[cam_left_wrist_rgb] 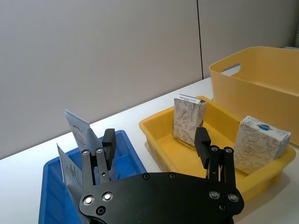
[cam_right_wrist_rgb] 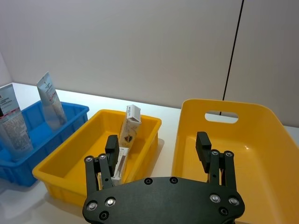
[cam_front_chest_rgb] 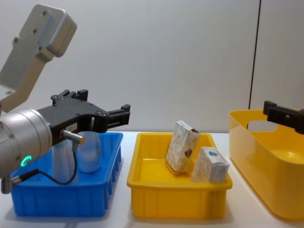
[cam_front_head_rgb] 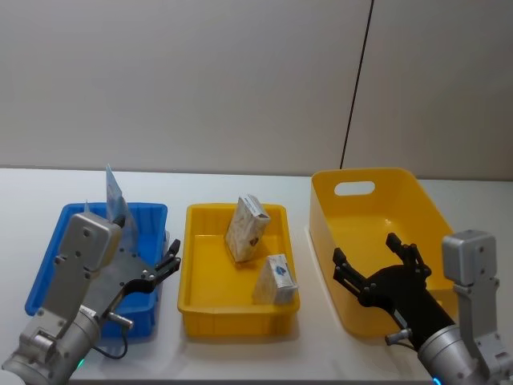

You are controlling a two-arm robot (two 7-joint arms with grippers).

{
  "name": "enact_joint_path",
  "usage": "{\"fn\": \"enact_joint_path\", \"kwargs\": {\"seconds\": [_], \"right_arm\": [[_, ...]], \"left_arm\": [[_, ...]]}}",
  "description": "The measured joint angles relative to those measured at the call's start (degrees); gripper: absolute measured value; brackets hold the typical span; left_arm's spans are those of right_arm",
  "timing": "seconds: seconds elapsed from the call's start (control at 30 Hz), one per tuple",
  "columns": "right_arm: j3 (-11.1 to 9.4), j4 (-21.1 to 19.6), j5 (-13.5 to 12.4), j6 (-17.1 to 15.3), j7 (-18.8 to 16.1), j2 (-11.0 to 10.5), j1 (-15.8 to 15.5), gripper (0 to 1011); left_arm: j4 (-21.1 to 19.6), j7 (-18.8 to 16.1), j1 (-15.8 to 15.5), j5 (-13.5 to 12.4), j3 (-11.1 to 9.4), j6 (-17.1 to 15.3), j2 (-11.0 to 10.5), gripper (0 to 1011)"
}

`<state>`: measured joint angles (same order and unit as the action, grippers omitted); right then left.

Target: Bimanual collaborative sorting of washing and personal care products

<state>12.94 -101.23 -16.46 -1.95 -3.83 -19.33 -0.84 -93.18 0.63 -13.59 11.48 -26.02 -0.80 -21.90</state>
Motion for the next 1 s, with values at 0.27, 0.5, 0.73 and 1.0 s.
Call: {"fn": "enact_joint_path", "kwargs": {"seconds": [0.27, 0.5, 0.73, 1.0], "right_arm": [[0.18, 0.09, 0.06, -0.36, 0.01, 0.31, 0.19, 1003], [1.4, 0.69, 0.9, -2.66, 0.76, 1.62, 1.33, 1004], [2.89, 2.17, 1.96, -4.88, 1.46, 3.17, 2.89, 1004], [4.6, 4.78, 2.67, -8.73, 2.22, 5.6, 5.35, 1004]], "left_arm": [[0.0, 0.0, 0.0, 0.0, 0.0, 0.0, 0.0, 1001], [0.0, 0.0, 0.0, 0.0, 0.0, 0.0, 0.0, 1001], [0.0, 0.0, 0.0, 0.0, 0.0, 0.0, 0.0, 1001], [0.0, 0.0, 0.0, 0.0, 0.0, 0.0, 0.0, 1001]]}}
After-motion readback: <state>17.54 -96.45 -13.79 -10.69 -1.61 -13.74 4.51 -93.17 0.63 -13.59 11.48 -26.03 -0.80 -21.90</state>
